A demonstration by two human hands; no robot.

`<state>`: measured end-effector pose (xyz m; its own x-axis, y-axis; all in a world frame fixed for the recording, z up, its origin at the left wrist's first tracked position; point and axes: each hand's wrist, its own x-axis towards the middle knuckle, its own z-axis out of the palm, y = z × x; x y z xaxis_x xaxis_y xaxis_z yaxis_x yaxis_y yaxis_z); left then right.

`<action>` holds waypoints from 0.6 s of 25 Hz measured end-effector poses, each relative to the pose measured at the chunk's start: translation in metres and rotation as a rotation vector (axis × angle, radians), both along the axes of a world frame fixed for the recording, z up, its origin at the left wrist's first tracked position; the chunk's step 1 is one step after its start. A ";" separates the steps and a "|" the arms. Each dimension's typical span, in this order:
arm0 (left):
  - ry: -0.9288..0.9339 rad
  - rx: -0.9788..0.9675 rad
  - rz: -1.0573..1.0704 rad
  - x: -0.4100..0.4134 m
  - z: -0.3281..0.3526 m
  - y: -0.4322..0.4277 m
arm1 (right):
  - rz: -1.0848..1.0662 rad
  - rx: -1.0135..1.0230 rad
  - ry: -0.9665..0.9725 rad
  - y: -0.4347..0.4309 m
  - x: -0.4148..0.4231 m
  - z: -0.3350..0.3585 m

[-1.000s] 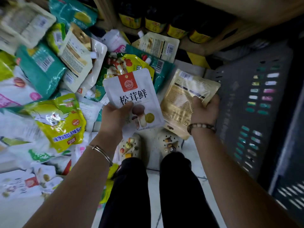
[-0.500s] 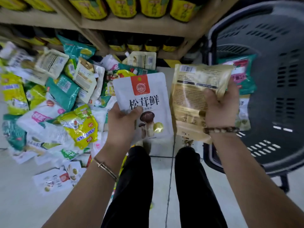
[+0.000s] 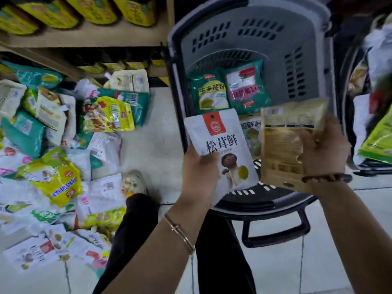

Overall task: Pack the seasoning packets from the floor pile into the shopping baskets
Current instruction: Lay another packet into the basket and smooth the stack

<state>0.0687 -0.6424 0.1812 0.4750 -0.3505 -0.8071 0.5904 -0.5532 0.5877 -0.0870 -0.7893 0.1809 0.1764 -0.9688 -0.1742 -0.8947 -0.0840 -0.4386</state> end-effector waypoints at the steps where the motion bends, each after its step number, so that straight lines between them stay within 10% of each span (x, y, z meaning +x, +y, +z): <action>1: 0.003 0.051 0.023 -0.014 -0.010 -0.010 | 0.055 0.039 0.103 -0.006 -0.011 -0.010; 15: -0.048 0.459 0.191 -0.068 -0.186 -0.064 | 0.111 0.426 0.149 -0.035 -0.020 -0.173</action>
